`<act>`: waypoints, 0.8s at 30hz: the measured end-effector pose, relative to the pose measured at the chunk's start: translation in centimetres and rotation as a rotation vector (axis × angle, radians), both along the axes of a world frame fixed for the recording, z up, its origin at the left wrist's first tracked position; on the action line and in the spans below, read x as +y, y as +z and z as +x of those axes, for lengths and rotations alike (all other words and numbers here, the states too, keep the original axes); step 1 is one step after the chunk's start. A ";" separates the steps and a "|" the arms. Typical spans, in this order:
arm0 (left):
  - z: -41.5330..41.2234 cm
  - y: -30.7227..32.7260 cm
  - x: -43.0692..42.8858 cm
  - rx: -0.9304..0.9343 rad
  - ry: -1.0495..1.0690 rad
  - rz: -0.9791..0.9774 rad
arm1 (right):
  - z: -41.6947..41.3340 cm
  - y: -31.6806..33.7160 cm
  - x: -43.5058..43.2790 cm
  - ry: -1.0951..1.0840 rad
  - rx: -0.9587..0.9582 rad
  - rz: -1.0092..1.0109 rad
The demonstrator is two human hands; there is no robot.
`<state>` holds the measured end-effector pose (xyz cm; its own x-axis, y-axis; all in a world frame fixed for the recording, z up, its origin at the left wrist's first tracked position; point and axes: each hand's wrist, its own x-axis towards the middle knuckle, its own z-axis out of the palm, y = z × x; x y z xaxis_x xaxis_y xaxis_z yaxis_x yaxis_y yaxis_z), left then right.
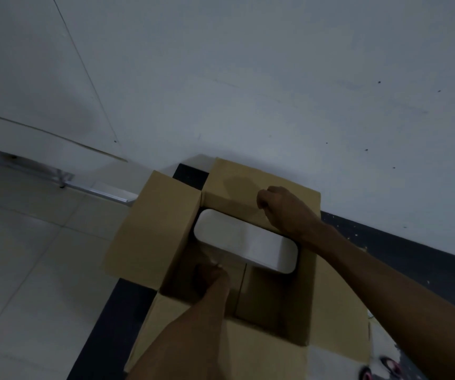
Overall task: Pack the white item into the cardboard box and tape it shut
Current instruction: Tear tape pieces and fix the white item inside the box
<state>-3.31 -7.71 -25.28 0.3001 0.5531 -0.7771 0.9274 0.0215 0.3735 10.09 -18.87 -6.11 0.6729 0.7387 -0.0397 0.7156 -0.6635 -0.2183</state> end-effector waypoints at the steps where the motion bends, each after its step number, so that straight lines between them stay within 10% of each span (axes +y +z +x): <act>1: 0.0 0.0 0.0 -0.027 -0.036 -0.002 | 0.0 0.0 0.0 -0.004 0.003 0.009; 11: 0.4 1.6 1.8 -0.083 -0.312 -0.055 | 0.4 -0.4 -0.8 -0.063 0.047 0.042; 24: 0.8 4.7 1.1 -0.293 0.585 -0.810 | -0.5 -1.4 1.0 -0.102 -0.103 0.004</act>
